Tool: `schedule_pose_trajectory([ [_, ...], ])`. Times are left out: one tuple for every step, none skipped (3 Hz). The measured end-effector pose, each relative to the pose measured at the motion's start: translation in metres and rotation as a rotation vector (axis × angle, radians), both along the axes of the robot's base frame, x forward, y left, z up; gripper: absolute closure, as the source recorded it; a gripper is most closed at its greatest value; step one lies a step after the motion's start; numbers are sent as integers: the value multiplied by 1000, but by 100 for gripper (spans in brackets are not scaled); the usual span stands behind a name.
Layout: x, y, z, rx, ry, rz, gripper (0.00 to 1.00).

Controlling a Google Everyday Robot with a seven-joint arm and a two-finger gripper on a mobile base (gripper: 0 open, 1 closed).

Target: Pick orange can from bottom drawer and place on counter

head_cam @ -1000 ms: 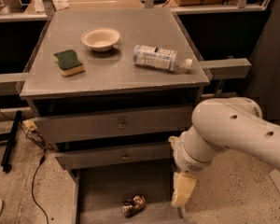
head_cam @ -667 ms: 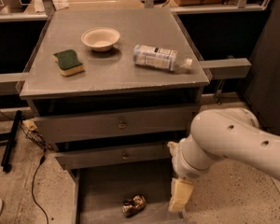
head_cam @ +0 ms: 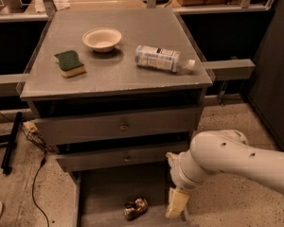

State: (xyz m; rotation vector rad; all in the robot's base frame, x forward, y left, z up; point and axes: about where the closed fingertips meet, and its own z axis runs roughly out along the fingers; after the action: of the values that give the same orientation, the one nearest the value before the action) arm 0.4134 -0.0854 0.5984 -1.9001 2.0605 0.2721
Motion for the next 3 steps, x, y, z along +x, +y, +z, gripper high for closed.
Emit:
schedule_pose_trajectory([
  [-5,6,-17,11,18,-15,0],
  [-2,14,-43,6,-2,-23,0],
  [22,26,-86,11,-53,-7,0],
])
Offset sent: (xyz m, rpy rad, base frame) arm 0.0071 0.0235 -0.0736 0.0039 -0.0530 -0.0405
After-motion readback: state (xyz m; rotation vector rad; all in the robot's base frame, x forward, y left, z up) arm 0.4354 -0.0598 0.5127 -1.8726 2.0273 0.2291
